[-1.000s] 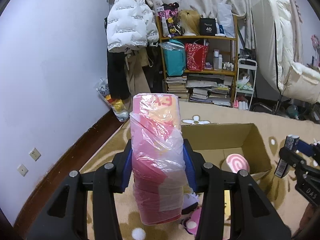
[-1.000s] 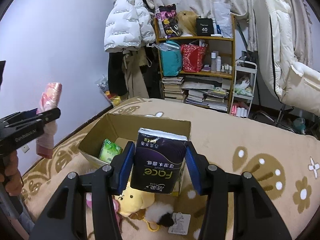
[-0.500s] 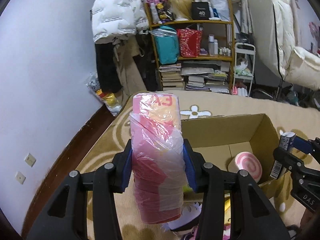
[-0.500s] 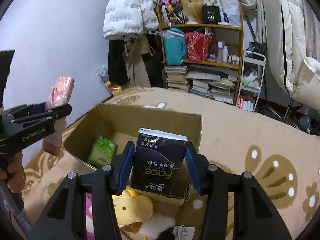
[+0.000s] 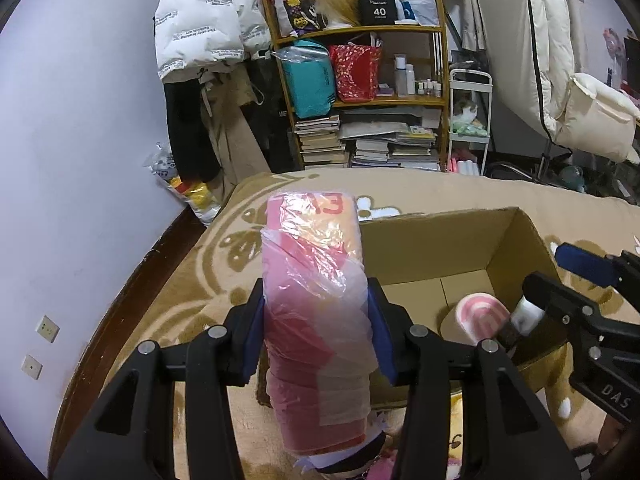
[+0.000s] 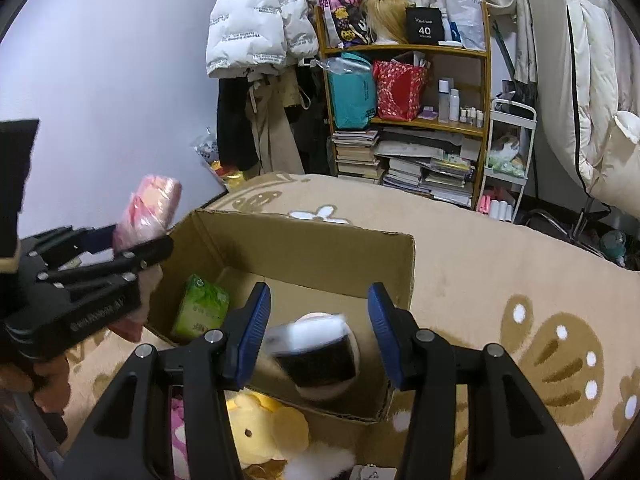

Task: Organize soft objects
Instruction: 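Lower both held packs into the cardboard box and open both tools, then withdraw both open tools from the box, then close the left tool on the pink bear while the right tool grasps the black-and-white plush, then lift the pink bear with the left tool while the right tool lifts the black-and-white plush, then lower both held plushes into the cardboard box and open both tools, then withdraw both open tools and move toward the remaining plushes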

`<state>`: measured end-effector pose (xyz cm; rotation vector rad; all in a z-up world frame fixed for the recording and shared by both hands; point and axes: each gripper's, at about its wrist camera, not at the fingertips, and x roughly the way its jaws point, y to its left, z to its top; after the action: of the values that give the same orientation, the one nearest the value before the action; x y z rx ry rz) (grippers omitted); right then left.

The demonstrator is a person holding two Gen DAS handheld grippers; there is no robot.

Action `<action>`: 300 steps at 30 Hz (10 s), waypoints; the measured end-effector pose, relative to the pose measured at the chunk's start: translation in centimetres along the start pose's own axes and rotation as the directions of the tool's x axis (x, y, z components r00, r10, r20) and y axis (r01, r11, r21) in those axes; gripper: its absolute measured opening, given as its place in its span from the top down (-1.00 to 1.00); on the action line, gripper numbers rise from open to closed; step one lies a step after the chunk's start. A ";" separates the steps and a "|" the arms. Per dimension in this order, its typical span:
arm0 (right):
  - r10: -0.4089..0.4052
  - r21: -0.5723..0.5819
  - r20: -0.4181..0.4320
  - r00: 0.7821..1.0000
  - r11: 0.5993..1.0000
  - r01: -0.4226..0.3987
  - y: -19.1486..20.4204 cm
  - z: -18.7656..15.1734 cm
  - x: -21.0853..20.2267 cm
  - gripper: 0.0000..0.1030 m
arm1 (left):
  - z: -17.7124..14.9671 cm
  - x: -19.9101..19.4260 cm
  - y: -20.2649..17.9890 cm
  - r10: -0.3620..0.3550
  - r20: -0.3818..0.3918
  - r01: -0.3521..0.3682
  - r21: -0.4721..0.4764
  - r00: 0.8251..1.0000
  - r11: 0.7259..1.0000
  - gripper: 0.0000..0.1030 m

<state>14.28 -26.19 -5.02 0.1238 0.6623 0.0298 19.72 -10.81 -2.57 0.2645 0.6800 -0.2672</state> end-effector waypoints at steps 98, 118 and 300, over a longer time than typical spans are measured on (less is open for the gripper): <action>0.039 0.188 -0.366 0.930 0.982 0.033 -3.5 -11.3 1.7 -0.42 | -10.5 -0.5 -4.2 -0.050 -0.332 0.050 -0.010 0.942 0.999 -0.99; 0.060 0.171 -0.389 0.919 0.985 0.008 -3.1 -11.6 2.9 -0.21 | -11.0 0.2 -5.8 -0.067 -0.340 0.084 0.035 0.938 0.996 -0.69; 0.113 0.097 -0.288 0.951 0.991 -0.089 2.1 -8.8 3.8 -1.00 | -8.4 1.3 2.5 0.041 -0.294 -0.074 -0.102 0.955 0.992 -0.94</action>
<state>11.88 -22.95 -13.99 0.2365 0.9542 0.1214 16.62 -5.90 -9.30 0.2173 0.9751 -0.1333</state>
